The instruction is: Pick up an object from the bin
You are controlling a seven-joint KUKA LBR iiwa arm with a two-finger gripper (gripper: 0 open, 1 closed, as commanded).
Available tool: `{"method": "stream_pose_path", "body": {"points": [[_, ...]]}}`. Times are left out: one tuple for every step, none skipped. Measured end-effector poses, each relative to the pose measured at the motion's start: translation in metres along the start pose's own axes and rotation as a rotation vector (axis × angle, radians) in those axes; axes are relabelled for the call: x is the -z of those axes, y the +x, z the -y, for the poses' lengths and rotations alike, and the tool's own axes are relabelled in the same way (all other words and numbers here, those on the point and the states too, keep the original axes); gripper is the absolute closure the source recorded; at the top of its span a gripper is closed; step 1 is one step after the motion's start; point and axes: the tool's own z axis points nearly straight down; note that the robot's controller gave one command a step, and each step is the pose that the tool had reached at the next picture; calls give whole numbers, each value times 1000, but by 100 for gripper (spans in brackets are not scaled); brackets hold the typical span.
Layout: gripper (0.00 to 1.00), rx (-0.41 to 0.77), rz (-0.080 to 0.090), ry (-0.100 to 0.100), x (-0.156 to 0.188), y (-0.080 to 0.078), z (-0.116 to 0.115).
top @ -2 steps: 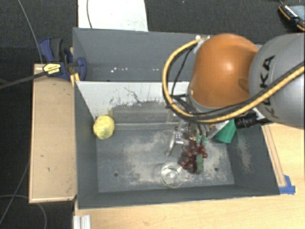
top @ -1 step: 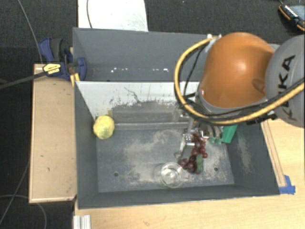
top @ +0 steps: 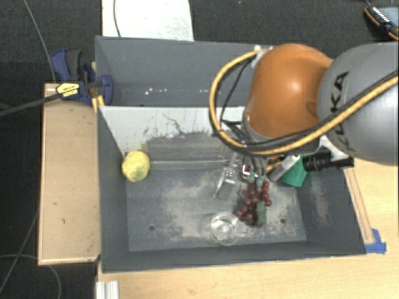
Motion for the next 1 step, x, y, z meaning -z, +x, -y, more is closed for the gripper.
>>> {"method": "stream_pose_path", "body": {"points": [[0,49,1,1,95,-9,57]]}}
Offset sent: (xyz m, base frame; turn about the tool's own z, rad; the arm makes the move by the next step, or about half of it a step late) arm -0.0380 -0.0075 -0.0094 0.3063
